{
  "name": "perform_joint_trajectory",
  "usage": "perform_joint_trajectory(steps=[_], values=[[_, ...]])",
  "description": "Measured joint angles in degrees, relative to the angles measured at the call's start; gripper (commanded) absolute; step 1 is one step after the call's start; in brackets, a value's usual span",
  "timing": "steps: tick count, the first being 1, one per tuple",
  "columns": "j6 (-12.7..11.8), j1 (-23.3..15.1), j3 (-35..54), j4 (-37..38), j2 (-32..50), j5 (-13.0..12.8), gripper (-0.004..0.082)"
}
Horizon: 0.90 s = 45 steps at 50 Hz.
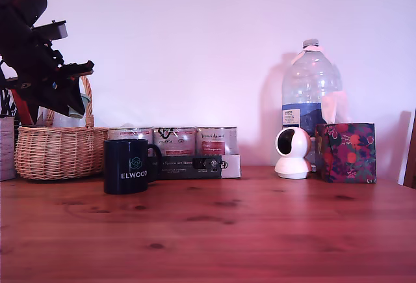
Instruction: Pick up the coffee capsules from the table one by one and drop them inside the nearest coffee cup
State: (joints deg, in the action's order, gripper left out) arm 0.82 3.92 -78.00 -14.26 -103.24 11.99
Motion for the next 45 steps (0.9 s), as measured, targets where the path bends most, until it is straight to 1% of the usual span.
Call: perform_joint_trajectory(steps=[28, 31, 32, 36, 37, 45], values=[[-0.3, -0.3, 0.0, 0.1, 0.0, 0.1, 0.0181], [0.1, -0.1, 0.0, 0.0, 0.0, 0.4, 0.0181], [0.8, 0.0, 0.0, 0.0, 0.0, 0.5, 0.0181], [1.2, 0.5, 0.0, -0.5, 0.0, 0.9, 0.0181], [1.6, 0.7, 0.0, -0.8, 0.0, 1.0, 0.0181], [3.2, 3.7, 0.0, -1.1, 0.0, 1.4, 0.0180]])
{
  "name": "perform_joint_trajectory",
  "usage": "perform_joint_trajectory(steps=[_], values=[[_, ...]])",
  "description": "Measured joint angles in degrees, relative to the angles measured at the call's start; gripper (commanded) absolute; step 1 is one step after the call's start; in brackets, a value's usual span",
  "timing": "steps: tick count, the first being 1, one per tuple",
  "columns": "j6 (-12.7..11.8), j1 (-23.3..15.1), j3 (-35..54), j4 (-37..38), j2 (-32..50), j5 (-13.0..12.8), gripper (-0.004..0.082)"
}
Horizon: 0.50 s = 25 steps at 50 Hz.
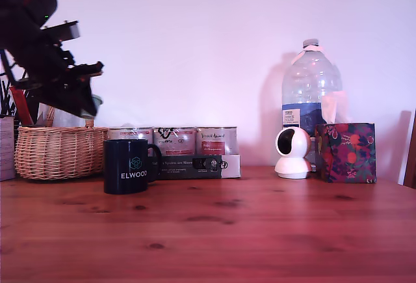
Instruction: Pick up the coffee capsules from the table one by one and drop them inside the nearest coffee cup
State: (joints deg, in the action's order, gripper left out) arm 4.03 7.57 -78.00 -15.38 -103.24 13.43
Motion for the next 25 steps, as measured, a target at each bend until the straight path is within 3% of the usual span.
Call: perform_joint_trajectory(steps=[14, 25], values=[[0.7, 4.7, 0.0, -3.0, 0.0, 0.1, 0.0180], [0.8, 5.2, -1.9, -7.1, 0.0, 0.1, 0.0180]])
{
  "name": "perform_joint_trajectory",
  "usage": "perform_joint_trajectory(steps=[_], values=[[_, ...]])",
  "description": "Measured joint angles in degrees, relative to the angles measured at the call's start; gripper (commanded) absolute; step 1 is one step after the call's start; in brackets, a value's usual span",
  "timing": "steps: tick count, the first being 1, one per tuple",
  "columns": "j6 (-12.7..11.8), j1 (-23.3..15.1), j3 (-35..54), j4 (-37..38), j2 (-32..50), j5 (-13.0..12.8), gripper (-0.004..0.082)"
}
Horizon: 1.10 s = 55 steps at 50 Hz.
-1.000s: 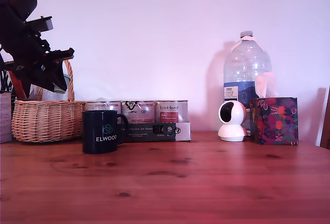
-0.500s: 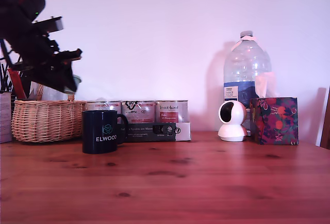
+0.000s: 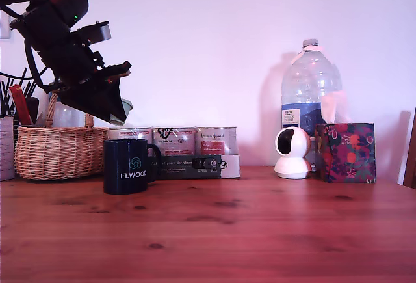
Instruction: Pick up the coffee capsules from the table one by one and drop them inside the nearest coffee cup
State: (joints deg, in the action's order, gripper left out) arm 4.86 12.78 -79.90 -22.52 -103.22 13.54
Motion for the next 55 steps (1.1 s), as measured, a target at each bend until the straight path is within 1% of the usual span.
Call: perform_joint_trajectory(steps=[15, 22, 31, 41, 48, 55], values=[[0.0, 0.0, -5.8, -5.4, 0.0, 0.0, 0.0180], [0.0, 0.0, -8.9, -10.5, -0.6, -0.1, 0.0180], [0.0, 0.0, -17.2, -15.3, -6.5, -0.4, 0.0180], [0.0, 0.0, -21.6, -22.4, -12.3, -0.8, 0.0180], [0.5, 0.0, -25.0, -24.4, -15.0, -1.9, 0.0181], [0.7, 0.1, -26.4, -24.7, -15.4, -2.8, 0.0180]])
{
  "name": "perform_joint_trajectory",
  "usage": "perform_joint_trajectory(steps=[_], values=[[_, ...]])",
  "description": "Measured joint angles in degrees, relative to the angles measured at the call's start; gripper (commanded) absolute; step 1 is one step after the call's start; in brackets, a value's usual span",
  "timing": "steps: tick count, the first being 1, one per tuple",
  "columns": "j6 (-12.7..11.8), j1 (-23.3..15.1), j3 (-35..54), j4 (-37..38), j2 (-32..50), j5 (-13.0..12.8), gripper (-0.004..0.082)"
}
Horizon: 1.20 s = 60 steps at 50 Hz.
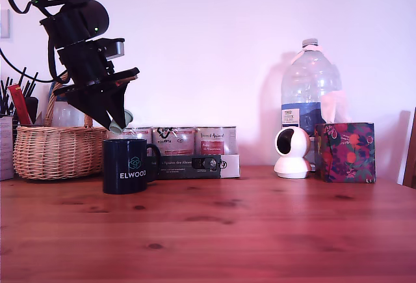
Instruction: Pick up the coffee capsules from the table one by one and drop them inside the nearest coffee cup
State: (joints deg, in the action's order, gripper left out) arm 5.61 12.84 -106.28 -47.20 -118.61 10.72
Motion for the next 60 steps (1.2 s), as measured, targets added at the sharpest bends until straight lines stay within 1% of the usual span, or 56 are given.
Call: perform_joint_trajectory(steps=[5, 17, 41, 42, 44, 45, 48, 50, 52, 60], values=[[0.0, 0.2, 0.0, 0.3, 0.0, -0.8, 0.0180], [0.6, 0.3, -0.1, 0.5, -1.2, -1.6, 0.0180], [0.6, 0.3, -0.1, 1.9, -1.6, -1.7, 0.0189], [0.6, 0.3, -0.1, 1.9, -1.6, -1.7, 0.0202], [0.6, 0.3, -0.1, 2.0, -1.6, -1.7, 0.0263], [0.6, 0.3, -0.1, 2.1, -1.6, -1.7, 0.0335], [0.6, 0.3, -0.1, 2.7, -1.6, -1.7, 0.0595], [0.6, 0.3, -0.1, 3.2, -1.6, -1.7, 0.0704], [0.6, 0.3, -0.1, 3.7, -1.6, -1.9, 0.0732], [0.6, 0.3, -0.1, 3.9, -1.6, -1.9, 0.0729]])
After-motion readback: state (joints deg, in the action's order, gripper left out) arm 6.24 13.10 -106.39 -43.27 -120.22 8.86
